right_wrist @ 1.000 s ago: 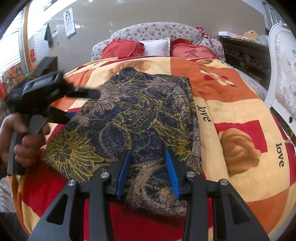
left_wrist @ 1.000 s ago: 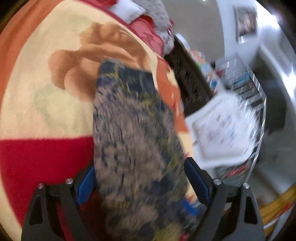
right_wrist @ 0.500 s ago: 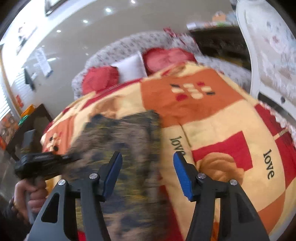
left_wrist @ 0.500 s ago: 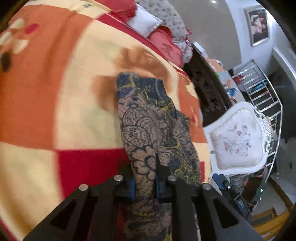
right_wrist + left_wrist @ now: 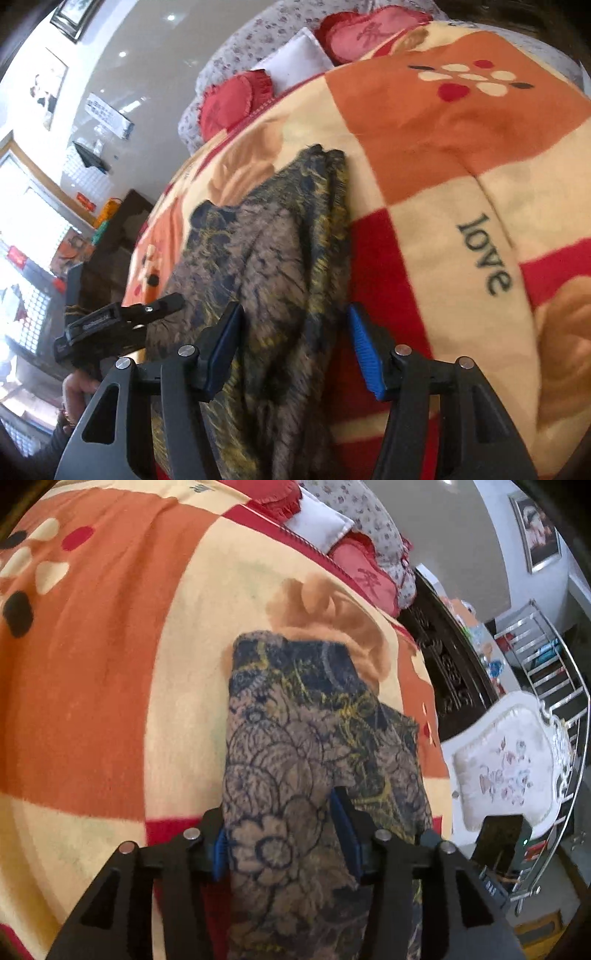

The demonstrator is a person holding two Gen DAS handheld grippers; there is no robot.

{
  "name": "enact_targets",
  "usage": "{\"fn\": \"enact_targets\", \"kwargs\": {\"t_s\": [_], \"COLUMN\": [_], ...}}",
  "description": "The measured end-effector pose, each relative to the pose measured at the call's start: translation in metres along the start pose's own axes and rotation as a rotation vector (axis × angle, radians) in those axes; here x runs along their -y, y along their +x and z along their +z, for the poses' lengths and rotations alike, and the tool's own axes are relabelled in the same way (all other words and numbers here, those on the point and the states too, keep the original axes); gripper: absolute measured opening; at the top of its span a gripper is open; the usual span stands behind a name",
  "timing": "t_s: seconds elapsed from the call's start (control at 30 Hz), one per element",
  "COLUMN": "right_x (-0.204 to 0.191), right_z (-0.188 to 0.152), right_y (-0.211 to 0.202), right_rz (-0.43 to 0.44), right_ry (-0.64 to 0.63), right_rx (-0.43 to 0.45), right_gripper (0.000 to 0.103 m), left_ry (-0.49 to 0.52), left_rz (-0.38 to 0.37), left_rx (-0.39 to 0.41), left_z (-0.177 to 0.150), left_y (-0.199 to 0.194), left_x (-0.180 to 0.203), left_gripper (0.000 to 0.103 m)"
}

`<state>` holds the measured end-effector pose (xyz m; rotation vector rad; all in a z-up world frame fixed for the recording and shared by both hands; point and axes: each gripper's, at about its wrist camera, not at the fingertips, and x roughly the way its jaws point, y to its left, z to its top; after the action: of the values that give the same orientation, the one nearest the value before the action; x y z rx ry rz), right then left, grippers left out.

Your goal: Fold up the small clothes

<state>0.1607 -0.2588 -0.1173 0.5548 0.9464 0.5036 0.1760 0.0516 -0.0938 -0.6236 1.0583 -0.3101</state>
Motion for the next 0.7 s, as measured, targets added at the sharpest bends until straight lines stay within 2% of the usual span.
{"fn": "enact_targets", "kwargs": {"t_s": [0.03,0.1,0.17,0.23,0.4,0.47,0.53,0.57,0.63,0.7], "right_x": [-0.001,0.0,0.003,0.001,-0.045,-0.061,-0.07,-0.07,-0.068,-0.071], "right_z": [0.0,0.003,0.006,0.007,0.013,0.014,0.013,0.011,0.01,0.011], "right_y": [0.005,0.014,0.015,0.013,0.036,0.052,0.07,0.079,0.081,0.073], "right_rz": [0.021,0.01,0.015,0.048,0.067,0.059,0.014,-0.028,-0.042,-0.043], "right_ry": [0.008,0.012,0.046,0.073,-0.046,-0.076,-0.093,-0.082,-0.059,-0.049], "right_rx": [-0.019,-0.051,-0.065,-0.064,-0.093,-0.101,-0.106,-0.113,-0.12,-0.126], "right_gripper": [0.064,0.062,0.04,0.032,0.029,0.029,0.029,0.032,0.035,0.036], "left_ry": [-0.013,-0.018,0.03,0.06,0.067,0.065,0.069,0.063,0.068,0.086], "left_rz": [0.013,-0.005,0.007,0.008,0.091,0.14,0.18,0.196,0.182,0.205], "left_rx": [0.0,0.013,0.04,0.07,0.146,0.119,0.059,0.052,0.078,0.122], "left_z": [0.001,-0.002,-0.004,-0.003,0.017,0.022,0.024,0.023,0.021,0.02], "left_y": [0.001,-0.006,-0.016,-0.033,-0.069,-0.064,-0.048,-0.045,-0.052,-0.065], "left_x": [-0.003,-0.006,0.0,0.002,-0.023,-0.039,-0.051,-0.055,-0.054,-0.048], "left_gripper": [0.016,0.012,0.011,0.01,0.011,0.014,0.031,0.035,0.039,0.044]}}
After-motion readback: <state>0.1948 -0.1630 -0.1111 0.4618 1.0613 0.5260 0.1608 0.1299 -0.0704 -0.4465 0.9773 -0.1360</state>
